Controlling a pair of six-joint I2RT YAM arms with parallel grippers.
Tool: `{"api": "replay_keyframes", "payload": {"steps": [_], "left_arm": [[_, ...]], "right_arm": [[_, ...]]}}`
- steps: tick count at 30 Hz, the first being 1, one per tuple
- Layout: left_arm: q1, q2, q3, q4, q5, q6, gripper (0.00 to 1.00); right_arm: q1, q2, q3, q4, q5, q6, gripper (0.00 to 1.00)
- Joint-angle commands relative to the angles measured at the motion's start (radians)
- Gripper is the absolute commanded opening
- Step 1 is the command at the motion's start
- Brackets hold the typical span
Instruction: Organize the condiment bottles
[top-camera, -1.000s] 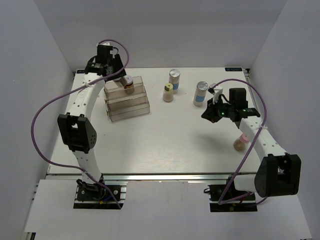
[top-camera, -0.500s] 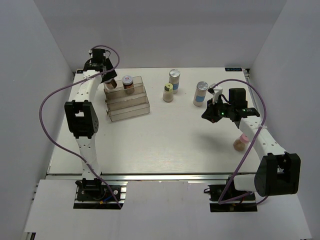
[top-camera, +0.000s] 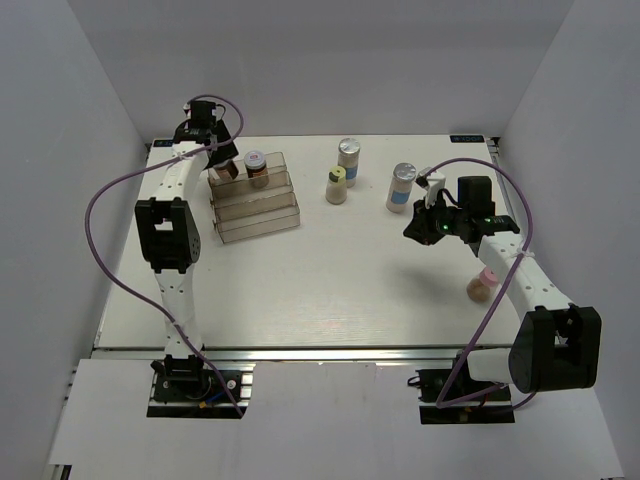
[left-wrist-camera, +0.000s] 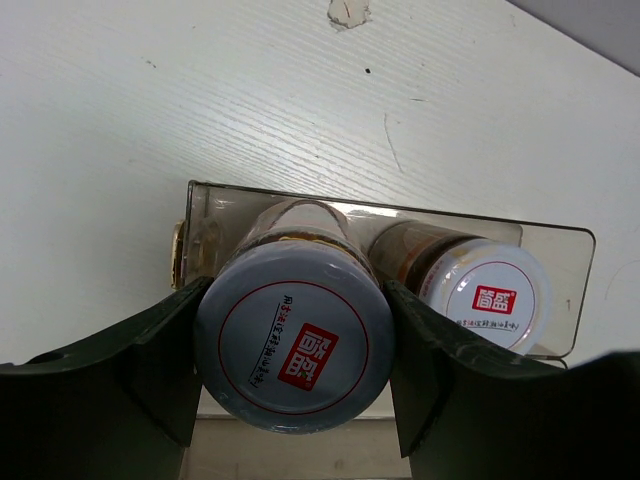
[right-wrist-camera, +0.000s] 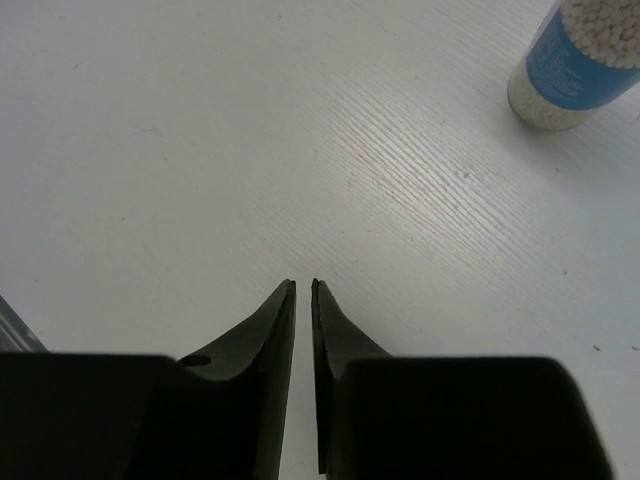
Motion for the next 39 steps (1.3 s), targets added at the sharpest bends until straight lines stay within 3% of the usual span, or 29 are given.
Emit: {"api": "replay_keyframes", "payload": {"steps": [1, 2, 4, 7, 8, 11, 17, 20, 25, 27, 29, 30, 31, 33, 34, 36, 37, 39], "left_arm": [[0.001, -0.022, 0.055, 0.067, -0.001, -0.006, 0.53], [0.001, -0.021, 0.049, 0.064, 0.004, -0.007, 0.60], [0.001, -0.019, 0.041, 0.063, 0.012, -0.007, 0.70], [0.001, -0.025, 0.026, 0.061, 0.015, -0.007, 0.76], [0.002, -0.028, 0.024, 0.060, 0.016, -0.007, 0.81], [0.001, -0.042, 0.021, 0.061, 0.027, -0.003, 0.94], [0.001, -0.105, 0.003, 0.046, 0.044, -0.007, 0.98], [0.001, -0.184, -0.051, 0.048, 0.042, -0.021, 0.98], [0.001, -0.349, -0.164, 0.069, 0.038, -0.026, 0.98], [0.001, -0.433, -0.201, 0.067, 0.039, -0.032, 0.98], [0.001, -0.502, -0.268, 0.078, 0.048, -0.043, 0.97], [0.001, -0.588, -0.307, 0.115, 0.082, -0.056, 0.90], [0.002, -0.635, -0.354, 0.139, 0.110, -0.062, 0.81], [0.001, -0.737, -0.534, 0.201, 0.216, -0.096, 0.59], [0.001, -0.827, -0.595, 0.251, 0.251, -0.104, 0.37], [0.001, -0.902, -0.752, 0.278, 0.323, -0.121, 0.33], [0.001, -0.967, -0.795, 0.275, 0.337, -0.118, 0.44], [0.001, -1.022, -0.905, 0.264, 0.349, -0.107, 0.64]], "right_arm": [[0.004, -0.010, 0.046, -0.004, -0.005, -0.027, 0.19], [0.004, -0.010, 0.049, -0.007, -0.010, -0.029, 0.29], [0.004, -0.010, 0.053, -0.010, -0.013, -0.032, 0.36], [0.004, -0.013, 0.061, -0.016, -0.016, -0.035, 0.52], [0.004, -0.016, 0.065, -0.016, -0.016, -0.037, 0.62], [0.004, -0.033, 0.075, -0.013, -0.015, -0.040, 0.79], [0.004, -0.083, 0.084, 0.002, 0.092, -0.024, 0.87], [0.004, -0.113, 0.082, 0.016, 0.296, 0.040, 0.89], [0.002, -0.158, 0.096, -0.065, 0.481, 0.083, 0.89], [0.002, -0.172, 0.099, -0.101, 0.516, 0.083, 0.86], [-0.001, -0.192, 0.121, -0.159, 0.542, 0.077, 0.62], [-0.002, -0.194, 0.136, -0.215, 0.562, 0.075, 0.40], [-0.005, -0.191, 0.153, -0.254, 0.597, 0.088, 0.08], [-0.042, -0.166, 0.205, -0.333, 0.604, 0.085, 0.05], [-0.060, -0.159, 0.217, -0.410, 0.602, 0.080, 0.14], [-0.102, -0.130, 0.242, -0.479, 0.596, 0.062, 0.35], [-0.116, -0.123, 0.253, -0.539, 0.594, 0.057, 0.53], [-0.117, -0.103, 0.283, -0.581, 0.594, 0.042, 0.65]]}}
